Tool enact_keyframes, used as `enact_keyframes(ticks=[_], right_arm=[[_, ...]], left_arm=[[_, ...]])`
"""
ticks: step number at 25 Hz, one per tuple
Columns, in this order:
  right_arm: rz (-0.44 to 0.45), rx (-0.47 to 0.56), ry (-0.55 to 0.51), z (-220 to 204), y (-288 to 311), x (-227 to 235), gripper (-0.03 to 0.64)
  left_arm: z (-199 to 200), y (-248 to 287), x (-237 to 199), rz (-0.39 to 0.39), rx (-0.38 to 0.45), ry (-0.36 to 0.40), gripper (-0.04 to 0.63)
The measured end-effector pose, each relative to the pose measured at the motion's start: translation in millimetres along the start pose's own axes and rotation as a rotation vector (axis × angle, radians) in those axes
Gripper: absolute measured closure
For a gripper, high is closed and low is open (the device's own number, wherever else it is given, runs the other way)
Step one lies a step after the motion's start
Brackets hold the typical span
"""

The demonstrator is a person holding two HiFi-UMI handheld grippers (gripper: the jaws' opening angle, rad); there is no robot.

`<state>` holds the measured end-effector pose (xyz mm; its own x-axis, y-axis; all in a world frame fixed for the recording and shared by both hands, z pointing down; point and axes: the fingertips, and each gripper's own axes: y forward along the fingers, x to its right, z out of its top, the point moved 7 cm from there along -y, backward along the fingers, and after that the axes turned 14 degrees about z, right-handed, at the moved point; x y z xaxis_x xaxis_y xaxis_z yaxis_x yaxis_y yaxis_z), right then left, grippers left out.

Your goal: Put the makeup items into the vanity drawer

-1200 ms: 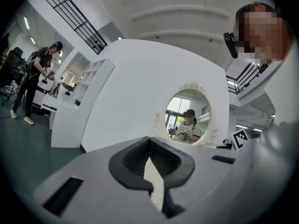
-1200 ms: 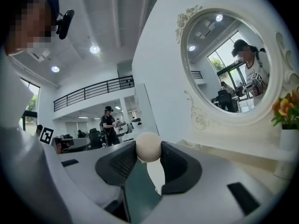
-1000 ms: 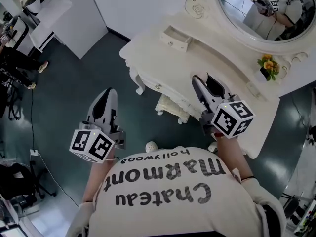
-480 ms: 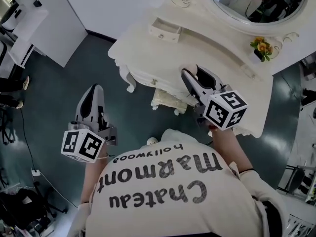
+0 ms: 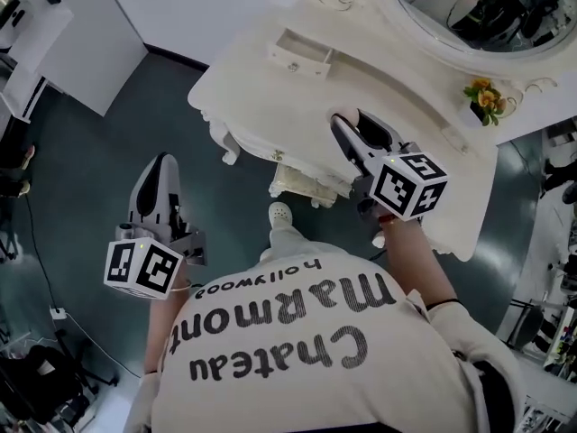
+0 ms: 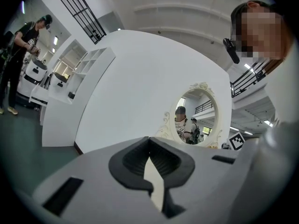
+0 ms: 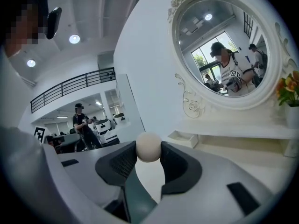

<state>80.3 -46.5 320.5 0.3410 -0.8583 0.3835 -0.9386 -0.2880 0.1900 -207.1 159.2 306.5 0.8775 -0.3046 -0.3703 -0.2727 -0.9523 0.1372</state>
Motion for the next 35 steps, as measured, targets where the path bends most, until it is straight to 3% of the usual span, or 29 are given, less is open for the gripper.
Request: enact_keyframes(ticks=[9,17,35], right_arm=[[-0.013,-0.038,-0.029,35.6,63.8,64.1,0.448],[0.002,-0.034,-0.04,64.5,105.1,106.4,0.446],[0.039,-0.062,0.053,58.2,142.3,167.5,0.445]], left_arm=[[13.5,53.3,-23.7,0.069,-0.012,0.002,0.586],[25.9,107.9,-25.8,0.078,-0.01,0.018,0.586],[26.3,172.1,-9.3,0.074,-0.039,0.062,0.586]])
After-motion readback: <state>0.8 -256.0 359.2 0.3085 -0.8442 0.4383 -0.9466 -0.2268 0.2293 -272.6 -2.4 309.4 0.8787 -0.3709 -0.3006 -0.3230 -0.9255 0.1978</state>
